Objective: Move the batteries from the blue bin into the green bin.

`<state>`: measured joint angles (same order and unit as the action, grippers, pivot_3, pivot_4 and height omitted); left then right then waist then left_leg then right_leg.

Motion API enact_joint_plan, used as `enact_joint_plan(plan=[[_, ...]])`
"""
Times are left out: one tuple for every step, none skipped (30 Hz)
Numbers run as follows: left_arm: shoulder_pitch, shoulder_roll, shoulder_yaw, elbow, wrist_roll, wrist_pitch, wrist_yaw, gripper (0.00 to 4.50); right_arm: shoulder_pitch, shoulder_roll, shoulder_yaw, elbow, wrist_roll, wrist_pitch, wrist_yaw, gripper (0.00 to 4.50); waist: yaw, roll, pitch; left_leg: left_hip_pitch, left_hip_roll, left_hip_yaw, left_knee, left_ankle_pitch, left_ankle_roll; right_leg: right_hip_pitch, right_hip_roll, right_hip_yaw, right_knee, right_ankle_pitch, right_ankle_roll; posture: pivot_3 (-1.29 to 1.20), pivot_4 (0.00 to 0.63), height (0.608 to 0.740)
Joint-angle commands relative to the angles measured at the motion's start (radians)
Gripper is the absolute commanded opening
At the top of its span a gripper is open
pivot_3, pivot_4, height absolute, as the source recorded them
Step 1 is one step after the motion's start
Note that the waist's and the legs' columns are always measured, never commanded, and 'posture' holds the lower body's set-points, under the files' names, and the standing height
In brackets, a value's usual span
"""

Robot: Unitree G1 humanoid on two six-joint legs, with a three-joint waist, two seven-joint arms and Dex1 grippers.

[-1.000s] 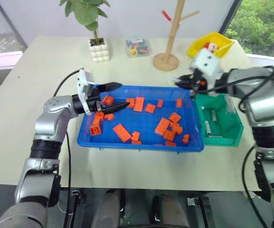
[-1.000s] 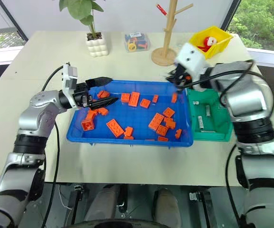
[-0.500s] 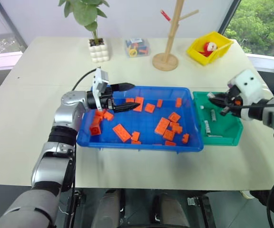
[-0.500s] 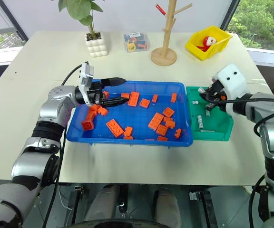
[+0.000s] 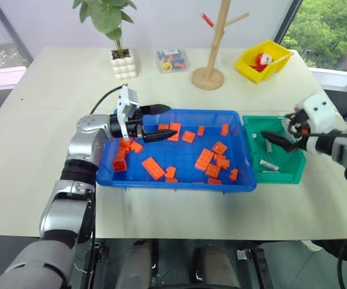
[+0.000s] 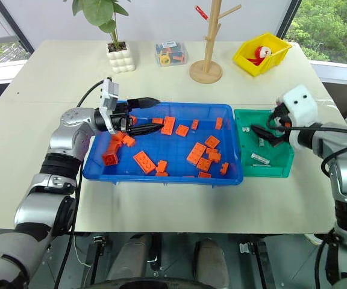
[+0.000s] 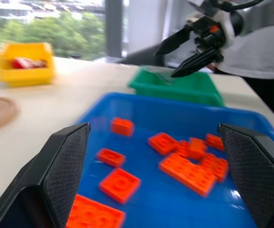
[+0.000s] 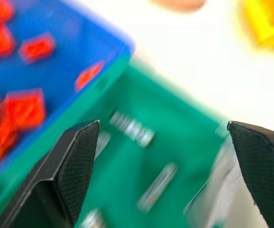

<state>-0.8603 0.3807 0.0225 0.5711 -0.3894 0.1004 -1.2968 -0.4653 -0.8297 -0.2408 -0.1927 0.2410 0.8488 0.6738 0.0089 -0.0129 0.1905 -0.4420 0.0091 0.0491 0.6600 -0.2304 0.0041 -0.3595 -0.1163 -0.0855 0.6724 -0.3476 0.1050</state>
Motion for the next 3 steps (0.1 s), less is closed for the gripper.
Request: enact_joint_plan(plan=[[-0.029,0.031,0.088,-0.071,-0.047,0.0,0.076,4.5,-0.073,0.05,-0.065,0.086,-0.005,-0.093,-0.097,4.49,0.0,0.0,0.0,0.0,0.0,0.0,0.0,0.0,0.0,0.0,0.0,0.0,0.0,0.0,0.0,0.0,0.15,0.739],[-0.017,0.046,0.104,-0.095,-0.053,0.009,0.091,4.5,-0.092,0.066,-0.078,0.118,-0.007,-0.122,-0.121,4.49,0.0,0.0,0.0,0.0,0.0,0.0,0.0,0.0,0.0,0.0,0.0,0.0,0.0,0.0,0.0,0.0,0.15,0.739],[-0.003,0.061,0.123,-0.12,-0.061,0.018,0.11,4.5,-0.111,0.087,-0.095,0.145,-0.004,-0.149,-0.15,4.49,0.0,0.0,0.0,-0.001,0.0,0.0,0.0,0.0,0.0,0.0,0.0,0.0,0.0,0.0,0.0,0.0,0.15,0.739]])
